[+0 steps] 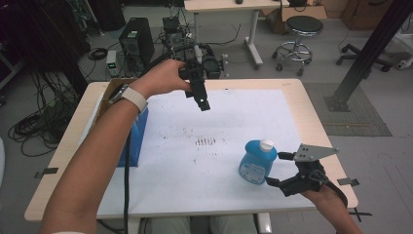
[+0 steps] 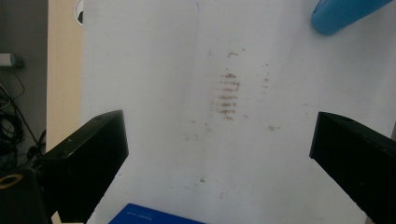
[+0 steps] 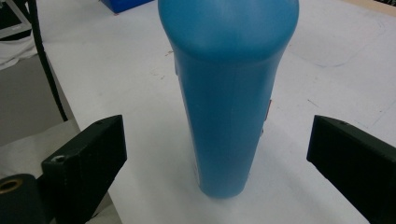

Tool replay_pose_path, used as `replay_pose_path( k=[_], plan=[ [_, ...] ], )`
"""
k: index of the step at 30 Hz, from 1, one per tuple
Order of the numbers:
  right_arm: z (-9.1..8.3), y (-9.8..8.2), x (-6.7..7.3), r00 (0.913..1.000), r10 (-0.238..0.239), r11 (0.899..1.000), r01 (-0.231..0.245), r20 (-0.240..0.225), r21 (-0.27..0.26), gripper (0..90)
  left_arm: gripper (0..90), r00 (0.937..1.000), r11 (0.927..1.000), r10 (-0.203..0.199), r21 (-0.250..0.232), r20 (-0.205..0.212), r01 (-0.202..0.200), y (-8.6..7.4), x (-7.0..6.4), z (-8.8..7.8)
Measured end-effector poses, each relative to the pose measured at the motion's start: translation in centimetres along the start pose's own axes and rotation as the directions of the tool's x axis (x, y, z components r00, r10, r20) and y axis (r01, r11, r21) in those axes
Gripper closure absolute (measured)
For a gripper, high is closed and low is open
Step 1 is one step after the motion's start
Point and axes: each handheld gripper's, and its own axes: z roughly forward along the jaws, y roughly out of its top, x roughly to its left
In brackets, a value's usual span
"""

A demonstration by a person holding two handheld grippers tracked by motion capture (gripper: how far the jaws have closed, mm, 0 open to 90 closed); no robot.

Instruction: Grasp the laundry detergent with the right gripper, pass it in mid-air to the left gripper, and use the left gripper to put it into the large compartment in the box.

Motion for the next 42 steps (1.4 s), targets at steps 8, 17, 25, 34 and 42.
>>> replay_pose_path(
  k=[8,17,25,34,42],
  plan=[
    [1.3,-0.2,-0.1,0.9999,0.006,1.000,-0.006,0.008,-0.026,4.7,4.8,1.0000,1.0000,0.004,0.002,-0.001,-0.004,0.0,0.0,0.0],
    [2.6,-0.4,-0.2,0.9999,0.011,0.999,-0.010,0.010,-0.042,4.7,4.8,1.0000,1.0000,0.001,-0.004,-0.004,-0.001,-0.1,-0.1,-0.1],
    [3.4,-0.5,-0.2,0.9999,0.013,0.998,-0.013,0.005,-0.060,5.2,4.8,1.0000,1.0000,-0.003,-0.002,-0.006,0.003,-0.2,0.0,-0.2],
    [4.0,-0.7,-0.2,0.9998,0.014,0.996,-0.013,0.013,-0.083,6.6,4.8,1.0000,1.0000,-0.005,-0.001,-0.006,0.005,-0.2,0.0,-0.1],
    [4.4,-0.7,-0.1,0.9997,0.011,0.995,-0.009,0.020,-0.099,9.3,4.8,1.0000,1.0000,0.002,0.002,-0.006,-0.002,-0.1,0.0,-0.1]
  ],
)
